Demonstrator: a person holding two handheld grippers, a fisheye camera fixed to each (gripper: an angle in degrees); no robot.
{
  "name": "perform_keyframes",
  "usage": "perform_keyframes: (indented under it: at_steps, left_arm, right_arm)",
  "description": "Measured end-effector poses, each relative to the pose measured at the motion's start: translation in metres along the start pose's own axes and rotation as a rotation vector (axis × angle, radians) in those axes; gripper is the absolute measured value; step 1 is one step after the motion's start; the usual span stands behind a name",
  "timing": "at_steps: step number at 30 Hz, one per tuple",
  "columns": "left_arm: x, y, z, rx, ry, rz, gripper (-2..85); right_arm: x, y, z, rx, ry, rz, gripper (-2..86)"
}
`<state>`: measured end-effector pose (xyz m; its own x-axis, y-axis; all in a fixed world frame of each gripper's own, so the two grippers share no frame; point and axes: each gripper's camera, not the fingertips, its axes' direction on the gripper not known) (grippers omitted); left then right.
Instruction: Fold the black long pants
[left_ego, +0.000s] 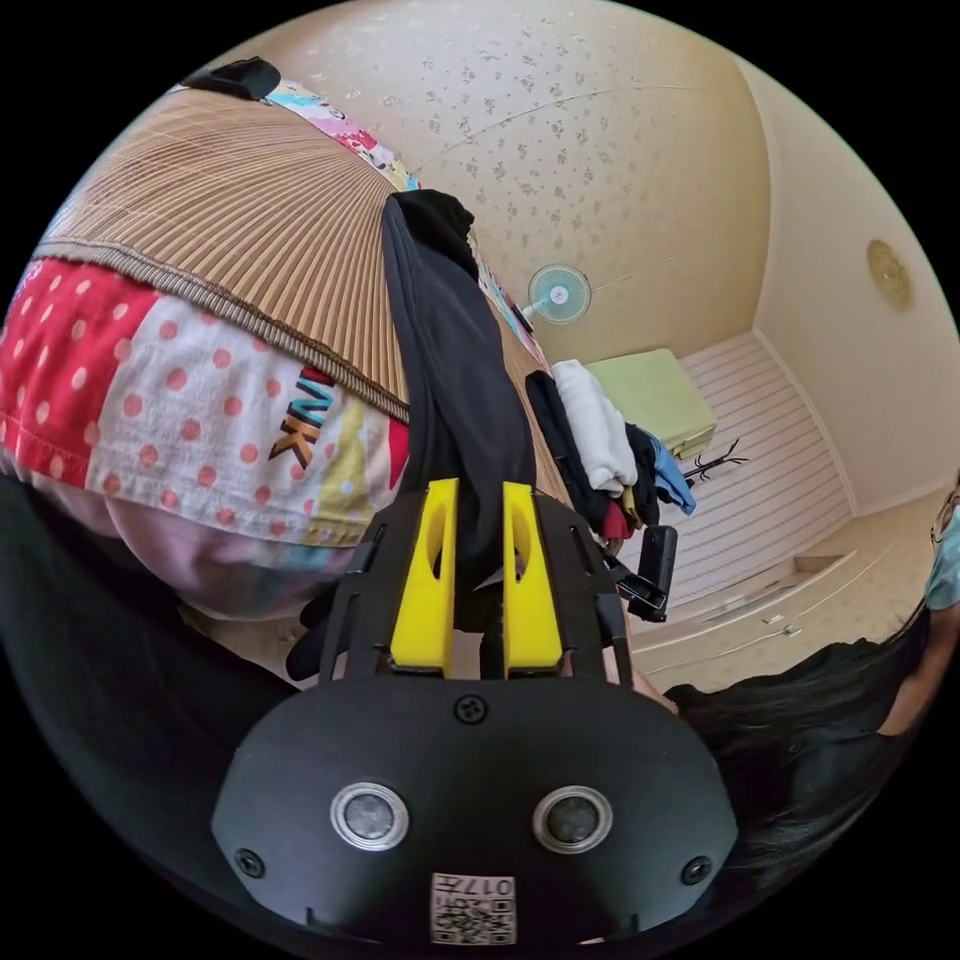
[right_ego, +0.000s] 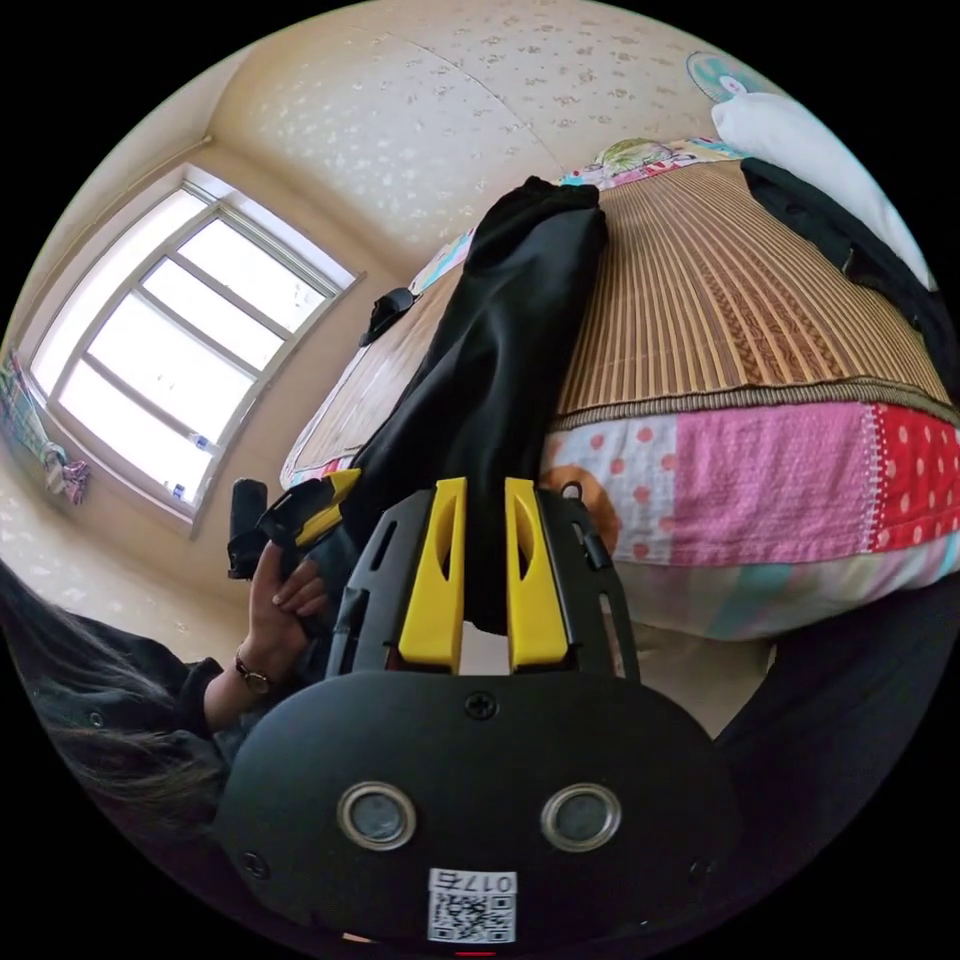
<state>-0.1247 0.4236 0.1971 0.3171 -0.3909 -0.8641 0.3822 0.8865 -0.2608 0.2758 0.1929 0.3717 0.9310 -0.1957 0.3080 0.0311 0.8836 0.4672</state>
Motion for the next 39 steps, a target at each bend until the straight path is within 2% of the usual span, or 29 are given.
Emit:
perform_keyframes:
  at_steps: [5, 7, 9, 11, 14, 15, 16, 17, 18, 21, 23, 27, 30, 32, 35, 37, 39]
  left_arm:
    - [0.000, 0.006, 0.011, -0.066, 0.105, 0.003, 3.1]
    - [0.008, 0.004, 0.009, -0.123, 0.219, 0.047, 1.9]
    - [0.021, 0.007, -0.003, -0.113, 0.275, 0.112, 1.5]
    - [0.036, 0.008, -0.009, -0.167, 0.279, 0.187, 1.4]
    - [0.038, 0.013, 0.006, -0.371, 0.086, 0.147, 2.6]
    - [0.030, 0.018, 0.013, -0.419, -0.036, 0.087, 3.2]
    - [0.022, 0.025, 0.016, -0.412, -0.124, 0.047, 3.9]
    - [0.019, 0.028, 0.014, -0.387, -0.155, 0.031, 4.1]
    - [0.014, 0.034, 0.007, -0.317, -0.179, 0.000, 4.5]
    - [0.012, 0.039, -0.019, -0.119, -0.101, -0.010, 5.4]
    - [0.013, 0.032, -0.024, -0.068, -0.088, 0.001, 6.3]
    - [0.022, -0.009, 0.000, -0.079, -0.095, 0.045, 12.9]
    - [0.023, -0.027, 0.029, -0.095, -0.188, 0.058, 14.3]
    - [0.019, -0.024, 0.050, -0.129, -0.229, 0.063, 13.8]
    - [0.018, 0.002, 0.052, -0.082, -0.299, 0.079, 8.2]
    - [0.004, 0.015, 0.054, -0.149, -0.223, 0.036, 5.2]
    - [-0.004, 0.020, 0.051, -0.224, -0.164, 0.044, 4.9]
  right_arm:
    - [-0.001, -0.006, -0.014, -0.030, -0.019, -0.061, 2.1]
    - [-0.007, 0.000, -0.051, 0.078, -0.130, -0.089, 1.6]
    - [-0.005, 0.004, -0.087, 0.178, -0.280, -0.073, 1.4]
    - [-0.002, 0.008, -0.112, 0.229, -0.327, -0.079, 1.2]
    - [0.008, 0.002, -0.101, 0.003, -0.274, -0.094, 1.0]
    - [0.015, 0.003, -0.081, -0.147, -0.201, -0.086, 1.1]
    - [0.021, 0.008, -0.060, -0.281, -0.134, -0.077, 1.0]
    - [0.023, 0.012, -0.053, -0.314, -0.099, -0.074, 1.0]
    - [0.025, 0.020, -0.048, -0.312, -0.083, -0.074, 1.0]
    - [0.030, 0.014, -0.067, -0.205, -0.195, -0.078, 1.4]
    - [0.035, 0.003, -0.082, -0.142, -0.185, -0.074, 2.1]
    - [0.055, -0.039, -0.101, -0.057, -0.103, -0.016, 7.0]
    - [0.065, -0.063, -0.095, -0.045, -0.033, -0.005, 8.7]
    - [0.071, -0.065, -0.080, -0.082, -0.032, -0.005, 8.8]
    - [0.077, -0.045, -0.055, -0.152, -0.069, -0.018, 6.3]
    - [0.086, -0.034, -0.064, -0.155, -0.149, 0.013, 4.6]
    - [0.089, -0.038, -0.070, -0.268, -0.210, -0.040, 4.2]
